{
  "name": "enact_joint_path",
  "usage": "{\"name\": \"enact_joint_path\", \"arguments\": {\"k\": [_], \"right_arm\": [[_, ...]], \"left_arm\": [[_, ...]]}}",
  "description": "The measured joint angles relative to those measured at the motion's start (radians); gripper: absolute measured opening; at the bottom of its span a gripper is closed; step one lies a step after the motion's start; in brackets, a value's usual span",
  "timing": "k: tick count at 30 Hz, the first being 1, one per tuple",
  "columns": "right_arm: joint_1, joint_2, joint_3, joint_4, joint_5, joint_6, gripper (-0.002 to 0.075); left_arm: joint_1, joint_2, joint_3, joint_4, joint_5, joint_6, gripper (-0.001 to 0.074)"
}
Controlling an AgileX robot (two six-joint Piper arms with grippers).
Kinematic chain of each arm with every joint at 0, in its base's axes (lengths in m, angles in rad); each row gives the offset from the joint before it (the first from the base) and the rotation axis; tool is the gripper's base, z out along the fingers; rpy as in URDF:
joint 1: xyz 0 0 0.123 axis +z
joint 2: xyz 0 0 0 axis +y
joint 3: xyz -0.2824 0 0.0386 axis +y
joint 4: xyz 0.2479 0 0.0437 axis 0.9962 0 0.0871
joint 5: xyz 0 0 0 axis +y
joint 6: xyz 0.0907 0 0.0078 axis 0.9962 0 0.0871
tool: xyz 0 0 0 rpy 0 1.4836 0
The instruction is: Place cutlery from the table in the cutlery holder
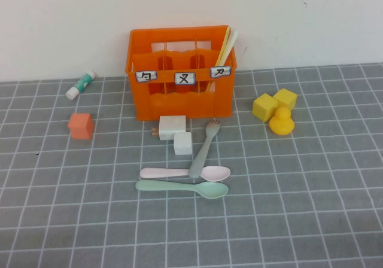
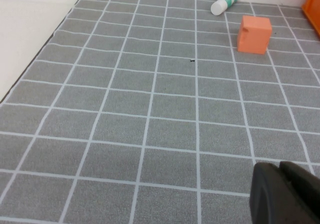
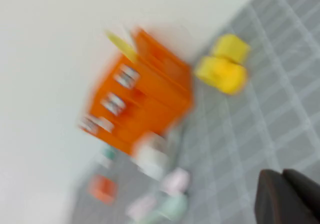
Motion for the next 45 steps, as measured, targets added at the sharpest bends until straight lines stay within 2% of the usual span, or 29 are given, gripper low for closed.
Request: {"name": "enact_joint_path", "arguments": {"k": [4,10,16,20,27,36,39,45], "right_arm": [[0.000,0.000,0.000,0.134,-0.077,-0.032,-0.0003],[0.000,0.000,0.000,0.153,-0.148,-0.205,-0.0003],[0.000,0.000,0.000,0.211,-0.147,-0.324,-0.0003],[0.000,0.000,-0.013,0.199,-0.068,-0.507,-0.0003],[0.000,0.196,-0.203,-0.026,0.082,-0.617,-0.0003],[0.000,0.641,-0.565,-0.532,0.306,-0.738,-0.0003],[0.000,0.768,-0.656,-0.593,0.349,-0.797,-0.0003],[0.039,0.945,-0.802,-0.591,0.387,-0.881,-0.0003]], "left_arm": [[0.000,0.000,0.000,0.000,0.000,0.000,-0.0001],[0.000,0.000,0.000,0.000,0.000,0.000,-0.0001],[0.000,0.000,0.000,0.000,0.000,0.000,-0.0001],[0.000,0.000,0.000,0.000,0.000,-0.002,-0.0001],[0.000,0.000,0.000,0.000,0.000,-0.002,-0.0001],[0.000,0.000,0.000,0.000,0.000,-0.002,-0.0001],[0.000,0.000,0.000,0.000,0.000,-0.002,-0.0001],[0.000,0.000,0.000,0.000,0.000,-0.002,-0.0001]]}}
